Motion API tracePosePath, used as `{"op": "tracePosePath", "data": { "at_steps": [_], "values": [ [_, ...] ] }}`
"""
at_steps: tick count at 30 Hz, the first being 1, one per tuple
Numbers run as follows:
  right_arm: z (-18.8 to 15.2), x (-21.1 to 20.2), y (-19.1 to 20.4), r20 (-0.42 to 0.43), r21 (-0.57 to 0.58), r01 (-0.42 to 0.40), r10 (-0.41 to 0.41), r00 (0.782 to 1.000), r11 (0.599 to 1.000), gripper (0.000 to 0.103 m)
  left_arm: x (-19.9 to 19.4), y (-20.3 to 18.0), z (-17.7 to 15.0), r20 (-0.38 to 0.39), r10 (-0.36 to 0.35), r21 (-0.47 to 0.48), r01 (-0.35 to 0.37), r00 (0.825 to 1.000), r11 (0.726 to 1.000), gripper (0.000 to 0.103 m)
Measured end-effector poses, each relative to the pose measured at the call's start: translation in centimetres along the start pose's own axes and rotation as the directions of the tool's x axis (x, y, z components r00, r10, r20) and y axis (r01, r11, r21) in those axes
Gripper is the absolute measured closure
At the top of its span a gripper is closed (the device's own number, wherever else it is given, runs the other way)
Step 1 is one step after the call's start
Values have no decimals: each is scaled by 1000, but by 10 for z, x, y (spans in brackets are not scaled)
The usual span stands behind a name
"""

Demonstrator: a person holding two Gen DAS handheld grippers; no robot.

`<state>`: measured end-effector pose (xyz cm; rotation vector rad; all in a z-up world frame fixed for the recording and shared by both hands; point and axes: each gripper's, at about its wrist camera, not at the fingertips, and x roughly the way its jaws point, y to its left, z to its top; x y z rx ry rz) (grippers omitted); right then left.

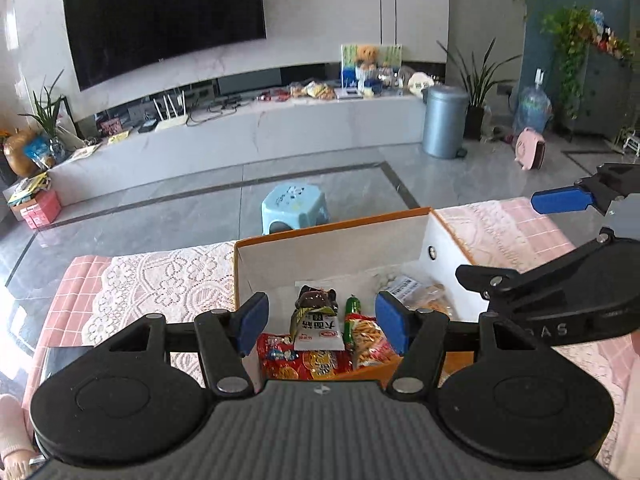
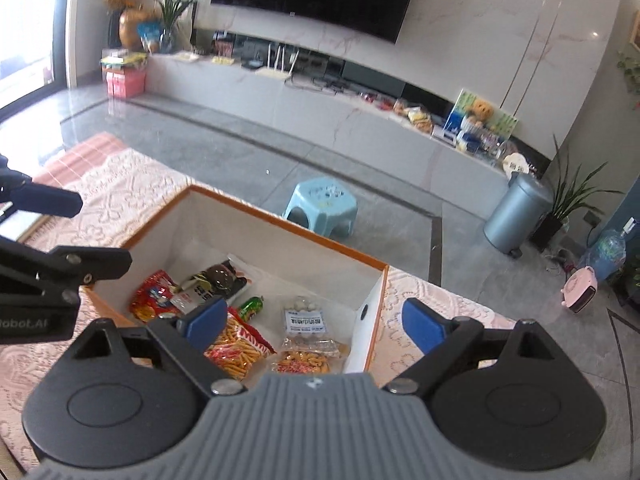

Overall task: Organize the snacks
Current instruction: 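Move both tools back toward the remaining snacks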

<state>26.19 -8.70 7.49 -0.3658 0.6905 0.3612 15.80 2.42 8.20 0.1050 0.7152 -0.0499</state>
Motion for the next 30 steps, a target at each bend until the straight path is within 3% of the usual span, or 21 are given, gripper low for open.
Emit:
{"op": "tracePosePath", "data": {
  "at_steps": [4, 10, 16, 25, 30],
  "values": [
    [-12, -35, -3, 43, 27, 4, -5, 999, 1000, 4, -22, -4, -14, 25, -20, -18, 20, 999, 1000, 30],
    [-42, -74, 3, 83, 56, -9, 5, 997, 998, 4, -44, -10, -45, 48, -48, -65, 51, 998, 997, 32],
    [-96, -102, 7, 125, 147, -23, 5, 992, 989, 4, -47, -20, -83, 37, -83, -65, 85, 996, 994, 34],
    [-189, -105, 14, 169, 314, 15, -72, 983, 949, 4, -36, -17, -139, 3, -124, -162, 123, 992, 979, 41],
    [-229, -87, 20, 122, 377, 29, -81, 989, 926, 13, -20, -24, -161, -33, -150, -220, 140, 988, 966, 41]
  ]
}}
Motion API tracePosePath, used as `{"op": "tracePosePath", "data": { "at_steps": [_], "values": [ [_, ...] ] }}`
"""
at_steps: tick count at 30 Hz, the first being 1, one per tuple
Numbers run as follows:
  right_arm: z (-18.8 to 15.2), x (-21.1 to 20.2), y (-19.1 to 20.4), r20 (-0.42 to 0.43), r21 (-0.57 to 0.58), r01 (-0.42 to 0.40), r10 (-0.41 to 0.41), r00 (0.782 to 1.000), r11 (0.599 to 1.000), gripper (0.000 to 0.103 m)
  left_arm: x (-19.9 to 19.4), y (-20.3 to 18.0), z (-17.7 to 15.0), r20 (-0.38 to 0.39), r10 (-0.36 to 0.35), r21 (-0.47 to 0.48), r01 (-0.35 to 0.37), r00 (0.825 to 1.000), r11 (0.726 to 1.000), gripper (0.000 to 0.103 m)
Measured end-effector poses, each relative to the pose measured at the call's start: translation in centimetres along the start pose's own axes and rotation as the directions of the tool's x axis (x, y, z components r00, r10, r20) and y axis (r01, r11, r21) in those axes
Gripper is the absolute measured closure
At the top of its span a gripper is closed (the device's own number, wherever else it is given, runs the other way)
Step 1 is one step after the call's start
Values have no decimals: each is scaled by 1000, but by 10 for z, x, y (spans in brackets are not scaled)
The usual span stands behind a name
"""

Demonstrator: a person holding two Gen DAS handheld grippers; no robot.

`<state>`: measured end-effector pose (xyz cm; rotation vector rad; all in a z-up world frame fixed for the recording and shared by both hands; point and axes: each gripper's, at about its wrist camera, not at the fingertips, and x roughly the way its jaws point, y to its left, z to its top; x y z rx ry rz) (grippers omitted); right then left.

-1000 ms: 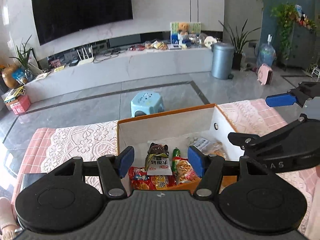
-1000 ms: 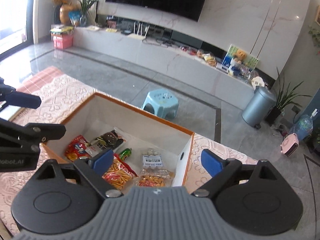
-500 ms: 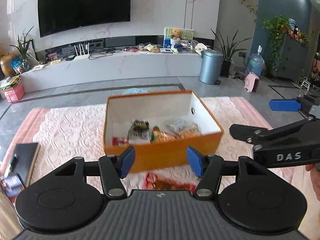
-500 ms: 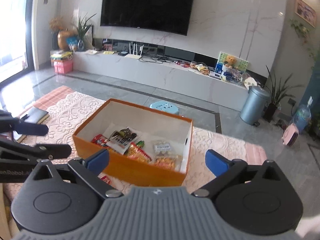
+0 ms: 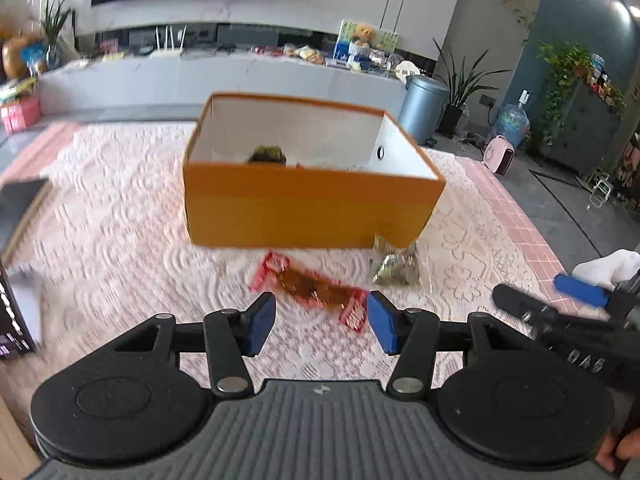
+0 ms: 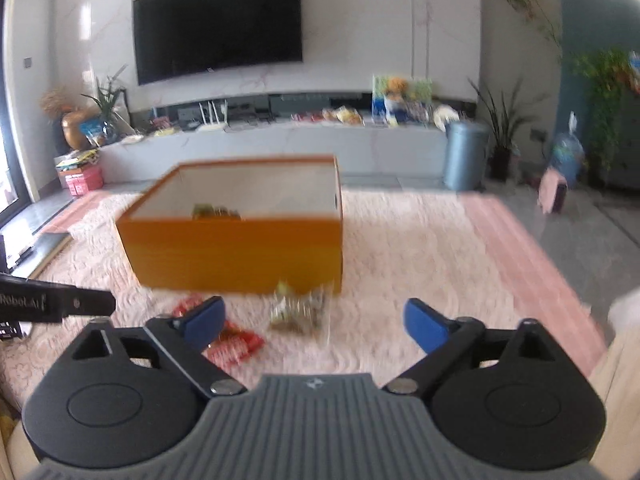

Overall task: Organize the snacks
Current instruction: 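Move both tools back toward the remaining snacks, then grasp the clear green-snack bag with the right tool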

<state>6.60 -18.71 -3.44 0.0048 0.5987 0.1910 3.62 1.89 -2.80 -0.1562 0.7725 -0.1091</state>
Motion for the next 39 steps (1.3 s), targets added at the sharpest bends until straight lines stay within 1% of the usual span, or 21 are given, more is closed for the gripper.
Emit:
{"op": "tracePosePath", "data": {
  "at_steps": [2, 3, 4, 8, 11, 16, 23, 26, 30, 32, 33, 35, 38, 39],
  "values": [
    [-11, 9, -2, -28, 17, -4, 4, 1000, 1000, 19, 7, 1, -9, -14, -6, -28, 5, 1000, 1000, 41],
    [-15, 14, -2, -34, 16, -3, 3, 999, 1000, 19, 12, 1, -12, -28, -13, -42, 12, 1000, 999, 41],
    [-19, 18, -2, -37, 8, 4, -4, 999, 1000, 20, 16, 1, -14, -42, -22, -51, 19, 999, 999, 42],
    [-29, 32, -2, -43, -18, 32, -33, 999, 999, 28, 29, 0, -22, -69, -28, -82, 22, 997, 996, 46],
    [-33, 42, -7, -63, -3, 35, -35, 997, 999, 29, 38, 0, -24, -88, -36, -106, 26, 995, 994, 49],
    [-35, 57, -9, -84, 7, 38, -37, 996, 999, 30, 58, -4, -24, -115, -54, -133, 38, 992, 990, 50],
    [-31, 77, 0, -96, -25, 26, -29, 995, 999, 30, 94, -2, -22, -175, -82, -183, 50, 981, 982, 51],
    [-28, 89, 6, -96, -54, 22, -27, 995, 998, 30, 106, -1, -24, -191, -79, -195, 41, 978, 980, 61],
    [-24, 109, 8, -114, -75, 20, -29, 993, 997, 33, 114, 3, -22, -191, -101, -219, 57, 976, 974, 67],
    [-23, 119, 8, -130, -74, 12, -21, 991, 997, 35, 118, 3, -21, -192, -114, -224, 70, 975, 972, 74],
    [-23, 123, 7, -135, -72, 8, -17, 991, 997, 35, 119, 2, -21, -194, -120, -225, 75, 974, 972, 75],
    [-23, 130, 8, -146, -73, -2, -9, 989, 997, 40, 124, 0, -22, -200, -128, -221, 83, 971, 972, 86],
    [-26, 136, 9, -157, -73, -7, -5, 988, 997, 40, 128, -3, -23, -204, -133, -208, 89, 970, 974, 94],
    [-27, 137, 9, -161, -72, -8, -4, 987, 997, 40, 128, -3, -23, -204, -132, -206, 89, 970, 974, 95]
  ]
}}
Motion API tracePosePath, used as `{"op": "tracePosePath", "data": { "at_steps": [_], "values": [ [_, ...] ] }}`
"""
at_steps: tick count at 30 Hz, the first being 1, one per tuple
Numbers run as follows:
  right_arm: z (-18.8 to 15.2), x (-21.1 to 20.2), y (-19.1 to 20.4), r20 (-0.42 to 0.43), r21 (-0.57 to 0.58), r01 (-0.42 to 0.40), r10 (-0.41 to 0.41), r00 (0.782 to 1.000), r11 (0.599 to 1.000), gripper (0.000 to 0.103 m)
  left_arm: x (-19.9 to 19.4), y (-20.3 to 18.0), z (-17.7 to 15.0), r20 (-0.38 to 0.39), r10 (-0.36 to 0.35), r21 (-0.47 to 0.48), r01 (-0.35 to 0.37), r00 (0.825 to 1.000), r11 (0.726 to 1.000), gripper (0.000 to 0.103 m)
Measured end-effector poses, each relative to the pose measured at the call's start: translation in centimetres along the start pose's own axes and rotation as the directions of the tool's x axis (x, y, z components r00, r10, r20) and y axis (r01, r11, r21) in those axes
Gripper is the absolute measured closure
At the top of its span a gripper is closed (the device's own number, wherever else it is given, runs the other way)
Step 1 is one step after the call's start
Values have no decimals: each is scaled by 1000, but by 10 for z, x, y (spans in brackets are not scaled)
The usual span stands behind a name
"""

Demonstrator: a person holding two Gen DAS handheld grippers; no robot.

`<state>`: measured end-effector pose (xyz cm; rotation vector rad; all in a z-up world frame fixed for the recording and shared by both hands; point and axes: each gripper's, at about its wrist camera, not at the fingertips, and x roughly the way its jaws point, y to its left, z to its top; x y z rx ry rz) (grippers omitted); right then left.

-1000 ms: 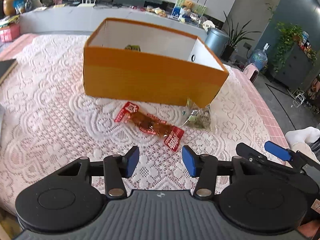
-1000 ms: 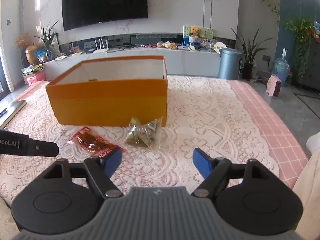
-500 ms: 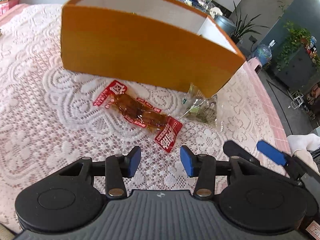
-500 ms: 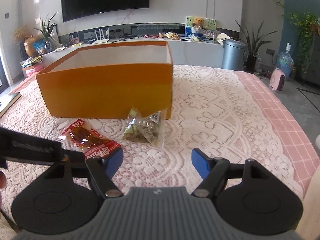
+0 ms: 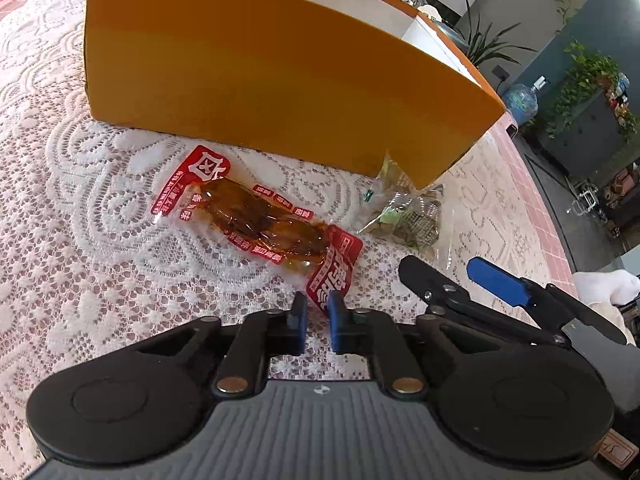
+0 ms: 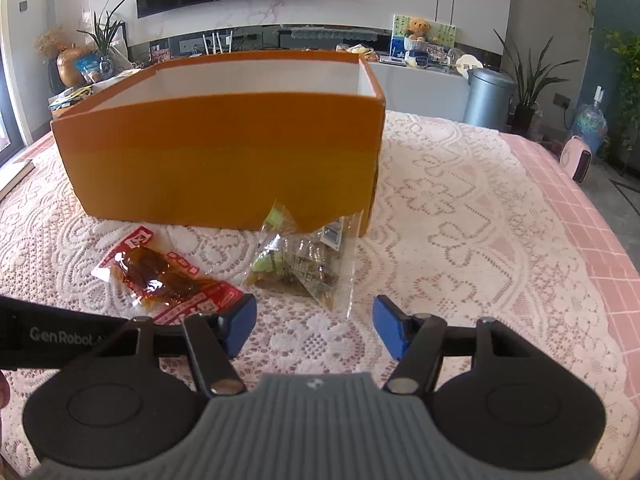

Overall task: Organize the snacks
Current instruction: 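Grasp the clear green-snack bag with the right tool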

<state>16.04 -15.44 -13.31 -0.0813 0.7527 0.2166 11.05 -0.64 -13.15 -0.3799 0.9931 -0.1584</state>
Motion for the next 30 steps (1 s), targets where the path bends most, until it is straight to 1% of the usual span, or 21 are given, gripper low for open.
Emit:
{"op": "tracePosePath", "data": {
  "at_steps": [5, 9, 11, 12, 14, 15, 18, 19, 20, 21, 23, 25, 26, 27, 30],
  "values": [
    [-4, 3, 1, -6, 4, 0, 0, 1000, 1000, 40, -11, 11, 3, -28, -11, -20, 11, 1000, 1000, 100],
    [-4, -1, 4, 13, 2, -5, 5, 1000, 1000, 41, -31, 24, 8, -59, 7, -13, -8, 998, 1000, 101],
    [-4, -4, 5, 28, -6, -4, 5, 1000, 1000, 41, -42, 33, 10, -66, 33, -10, -34, 997, 999, 101],
    [-4, -4, 5, 33, -11, -4, 4, 999, 1000, 41, -45, 36, 12, -60, 60, -2, -60, 996, 998, 101],
    [-4, -4, 7, 33, -18, -7, 7, 999, 1000, 41, -50, 43, 13, -43, 142, 27, -141, 989, 990, 103],
    [-5, -4, 7, 31, -19, -7, 8, 999, 1000, 41, -53, 48, 14, -34, 175, 26, -175, 984, 984, 103],
    [-8, -4, 9, 23, -20, -8, 8, 1000, 1000, 41, -54, 56, 16, -29, 200, -2, -200, 979, 980, 101],
    [-9, -4, 11, 23, -22, -8, 8, 1000, 1000, 41, -54, 57, 16, -19, 204, -2, -205, 979, 979, 97],
    [-9, -5, 11, 25, -26, -7, 8, 1000, 1000, 41, -54, 57, 17, -3, 207, -3, -207, 978, 978, 89],
    [-9, -6, 12, 29, -30, -6, 7, 1000, 1000, 41, -54, 57, 17, 14, 208, -2, -208, 978, 978, 83],
    [-9, -8, 13, 41, -38, -2, 4, 999, 999, 41, -58, 55, 16, 48, 194, 8, -195, 980, 981, 54],
    [-9, -10, 13, 51, -37, -2, 3, 999, 999, 41, -60, 52, 16, 84, 171, 11, -173, 982, 985, 38],
    [-8, -10, 13, 53, -34, -4, 6, 999, 999, 41, -60, 50, 16, 95, 160, 14, -162, 983, 987, 33],
    [-7, -9, 13, 53, -33, -7, 8, 999, 999, 41, -57, 48, 17, 101, 153, 17, -155, 983, 988, 31],
    [-1, -7, 14, 58, -46, -18, 21, 998, 999, 39, -49, 44, 18, 105, 154, 16, -157, 982, 988, 30]
  ]
}}
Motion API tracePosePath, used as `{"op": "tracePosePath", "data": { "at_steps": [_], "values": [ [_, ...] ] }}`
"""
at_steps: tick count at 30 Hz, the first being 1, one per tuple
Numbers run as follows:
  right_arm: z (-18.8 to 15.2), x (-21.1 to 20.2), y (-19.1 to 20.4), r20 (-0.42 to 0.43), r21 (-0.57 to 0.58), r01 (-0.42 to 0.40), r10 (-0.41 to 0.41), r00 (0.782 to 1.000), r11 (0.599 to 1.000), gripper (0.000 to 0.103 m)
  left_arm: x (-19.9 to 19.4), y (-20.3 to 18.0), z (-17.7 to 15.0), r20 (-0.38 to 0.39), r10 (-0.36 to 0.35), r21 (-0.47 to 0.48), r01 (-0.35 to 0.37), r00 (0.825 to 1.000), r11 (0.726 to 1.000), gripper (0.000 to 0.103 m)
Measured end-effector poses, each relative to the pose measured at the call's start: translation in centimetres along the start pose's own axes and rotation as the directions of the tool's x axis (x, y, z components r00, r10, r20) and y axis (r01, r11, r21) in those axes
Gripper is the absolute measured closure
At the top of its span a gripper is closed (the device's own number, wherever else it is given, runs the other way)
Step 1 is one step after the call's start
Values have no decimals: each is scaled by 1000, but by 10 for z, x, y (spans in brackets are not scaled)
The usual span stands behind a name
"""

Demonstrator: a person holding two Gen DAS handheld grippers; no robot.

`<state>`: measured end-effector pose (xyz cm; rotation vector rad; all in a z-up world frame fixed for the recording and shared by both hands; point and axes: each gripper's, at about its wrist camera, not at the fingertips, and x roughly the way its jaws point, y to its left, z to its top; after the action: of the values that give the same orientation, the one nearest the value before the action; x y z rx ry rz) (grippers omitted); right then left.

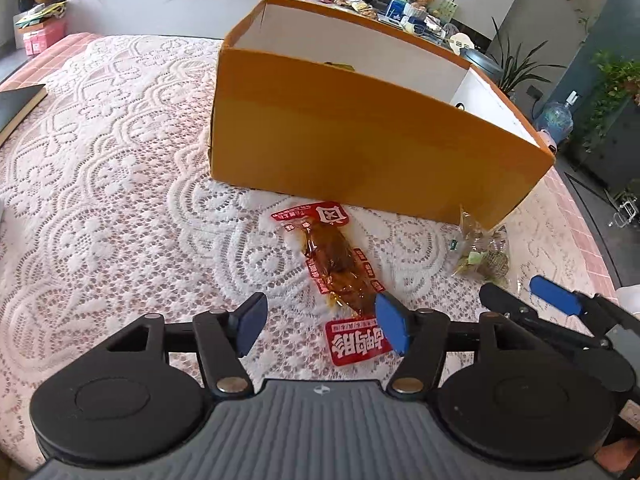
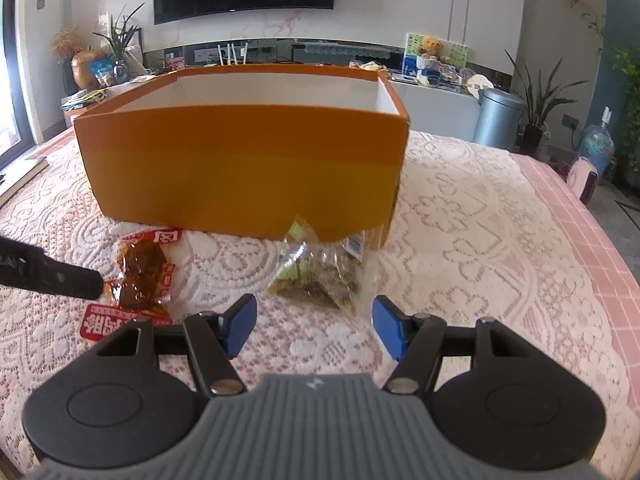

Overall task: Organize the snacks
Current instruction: 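Grasp the clear green-snack bag with the right tool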

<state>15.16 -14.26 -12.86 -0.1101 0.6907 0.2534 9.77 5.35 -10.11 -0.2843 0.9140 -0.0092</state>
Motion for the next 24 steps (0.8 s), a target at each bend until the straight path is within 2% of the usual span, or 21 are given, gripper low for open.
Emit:
{"op": "tracePosePath", "data": {
  "at_steps": [3, 8, 12, 18, 24],
  "values": [
    [5, 2, 1, 7, -27, -21, 21, 1000, 999, 32, 8, 0, 0, 4, -12, -19, 12, 1000, 1000, 30],
    [16, 9, 6, 32, -155, -31, 37, 999, 987, 32, 19, 5, -1, -11, -7, -39, 7, 1000, 999, 29],
    [23, 19, 6, 47, -218, -55, 67, 997, 974, 29, 22, 5, 4, 0, -36, -61, 36, 999, 997, 29],
    [27, 35, -1, 35, -167, -59, 66, 997, 984, 29, 32, -6, 10, 6, -50, -41, 50, 999, 998, 32],
    [24, 49, -5, 1, -100, -54, 55, 999, 994, 24, 39, -18, 9, 20, -10, 20, 9, 1000, 1000, 32]
  ]
}}
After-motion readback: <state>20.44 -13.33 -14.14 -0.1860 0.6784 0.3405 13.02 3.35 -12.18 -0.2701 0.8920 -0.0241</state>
